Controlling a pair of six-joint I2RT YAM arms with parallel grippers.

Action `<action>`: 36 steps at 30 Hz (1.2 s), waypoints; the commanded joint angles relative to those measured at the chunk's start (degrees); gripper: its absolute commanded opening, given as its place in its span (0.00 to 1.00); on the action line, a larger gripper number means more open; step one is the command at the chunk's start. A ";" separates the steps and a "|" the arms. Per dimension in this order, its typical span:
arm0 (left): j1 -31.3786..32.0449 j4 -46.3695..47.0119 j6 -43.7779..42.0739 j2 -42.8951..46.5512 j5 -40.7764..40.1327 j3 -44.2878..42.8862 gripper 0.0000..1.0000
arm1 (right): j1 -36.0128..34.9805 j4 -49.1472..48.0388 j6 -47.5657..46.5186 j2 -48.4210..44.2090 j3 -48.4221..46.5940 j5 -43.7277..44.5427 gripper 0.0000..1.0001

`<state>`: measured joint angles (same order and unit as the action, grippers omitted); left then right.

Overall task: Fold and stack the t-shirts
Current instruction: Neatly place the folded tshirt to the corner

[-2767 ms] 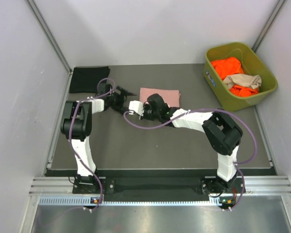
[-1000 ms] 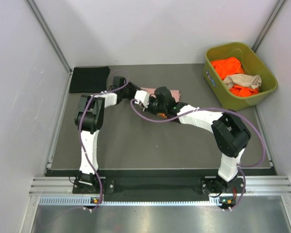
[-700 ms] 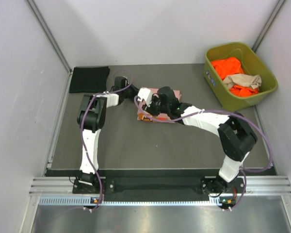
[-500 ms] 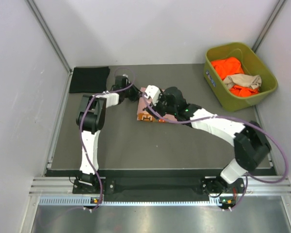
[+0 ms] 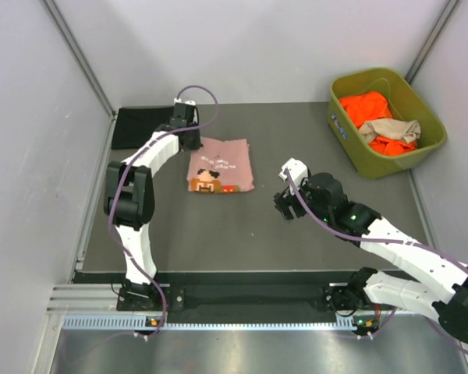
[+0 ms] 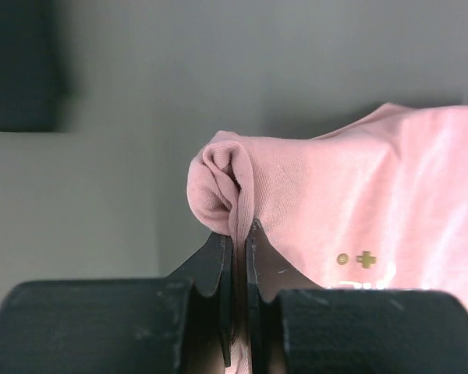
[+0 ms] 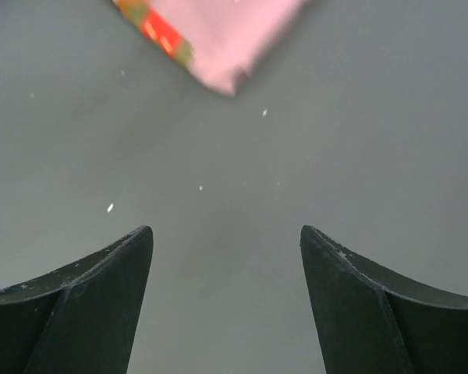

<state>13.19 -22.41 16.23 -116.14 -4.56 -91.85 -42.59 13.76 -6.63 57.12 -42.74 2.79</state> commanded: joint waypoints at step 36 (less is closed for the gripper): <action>-8.27 8.88 -43.73 -7.35 -23.13 -29.88 0.00 | 1.98 4.35 2.59 9.76 -7.71 -0.59 0.75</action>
<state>5.54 -19.51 -24.82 -124.40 -28.82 -118.83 -41.28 18.31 -3.99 66.54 -47.27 2.94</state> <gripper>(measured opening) 0.073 0.755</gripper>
